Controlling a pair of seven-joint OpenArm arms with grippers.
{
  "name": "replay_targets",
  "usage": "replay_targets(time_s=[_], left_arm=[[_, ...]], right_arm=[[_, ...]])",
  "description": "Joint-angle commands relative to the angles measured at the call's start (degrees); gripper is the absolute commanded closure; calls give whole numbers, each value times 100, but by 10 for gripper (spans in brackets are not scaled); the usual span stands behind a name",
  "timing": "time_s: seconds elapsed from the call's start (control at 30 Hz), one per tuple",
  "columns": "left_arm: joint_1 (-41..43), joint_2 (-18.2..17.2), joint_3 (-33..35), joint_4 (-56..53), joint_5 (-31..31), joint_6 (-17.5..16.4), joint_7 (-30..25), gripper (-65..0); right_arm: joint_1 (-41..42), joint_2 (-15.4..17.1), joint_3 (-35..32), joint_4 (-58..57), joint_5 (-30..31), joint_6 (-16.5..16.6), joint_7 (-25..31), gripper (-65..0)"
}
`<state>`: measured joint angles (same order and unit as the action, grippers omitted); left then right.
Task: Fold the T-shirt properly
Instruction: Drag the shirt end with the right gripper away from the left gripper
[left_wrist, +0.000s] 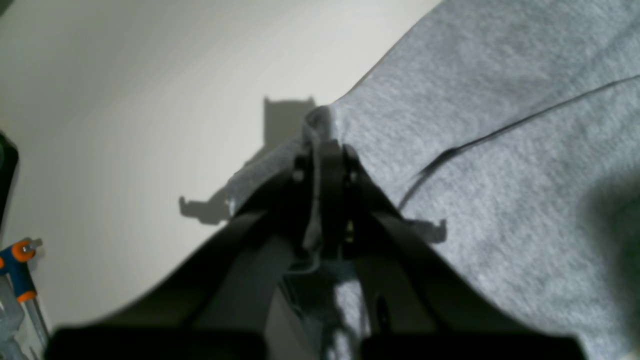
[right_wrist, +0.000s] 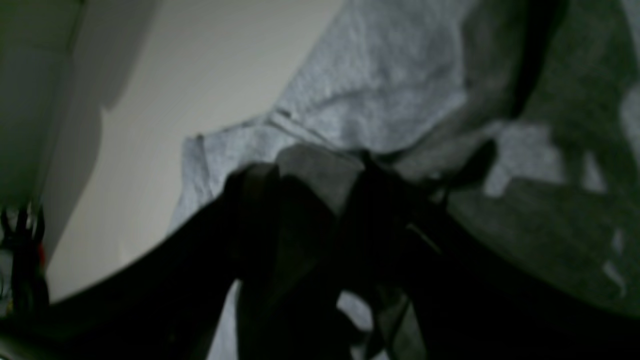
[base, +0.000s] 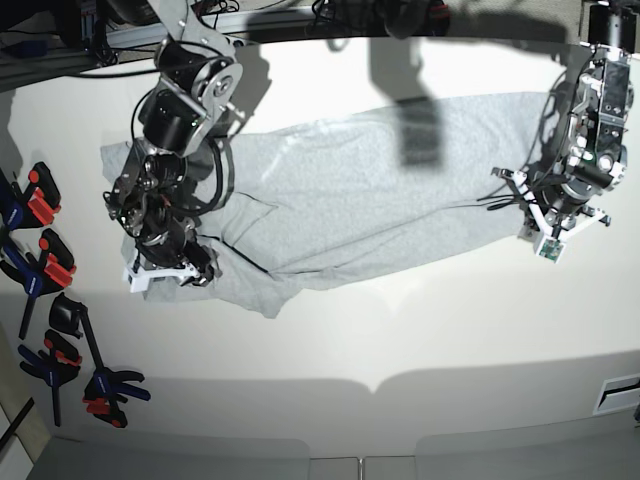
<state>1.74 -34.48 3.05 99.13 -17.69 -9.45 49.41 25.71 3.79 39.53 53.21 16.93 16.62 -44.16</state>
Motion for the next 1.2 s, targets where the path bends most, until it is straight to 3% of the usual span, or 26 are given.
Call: replay_targets(time_s=[0.0, 0.27, 0.53, 0.6, 0.8, 0.87, 1.07, 1.17], left_arm=[[-76, -94, -42, 101, 28, 28, -101, 0], [-76, -94, -42, 101, 26, 31, -103, 0], [-76, -94, -42, 101, 28, 31, -101, 0], [-76, -94, -42, 101, 26, 31, -101, 0], [-76, -94, -42, 101, 28, 31, -101, 0], [-76, -94, -42, 101, 28, 31, -103, 0], [-76, -94, -42, 101, 31, 31, -105, 0], [-76, -92, -42, 101, 31, 28, -105, 0]], right_arm=[[146, 17, -17, 72, 127, 214, -7, -264], [448, 17, -17, 79, 125, 553, -210, -264], [505, 17, -17, 79, 125, 568, -240, -264], [505, 17, -17, 79, 125, 568, -258, -230], [505, 17, -17, 79, 101, 568, -256, -4], [505, 17, -17, 79, 105, 581, -256, 0], [452, 33, -31, 391, 289, 1438, -566, 0], [256, 157, -343, 647, 535, 1825, -802, 0]])
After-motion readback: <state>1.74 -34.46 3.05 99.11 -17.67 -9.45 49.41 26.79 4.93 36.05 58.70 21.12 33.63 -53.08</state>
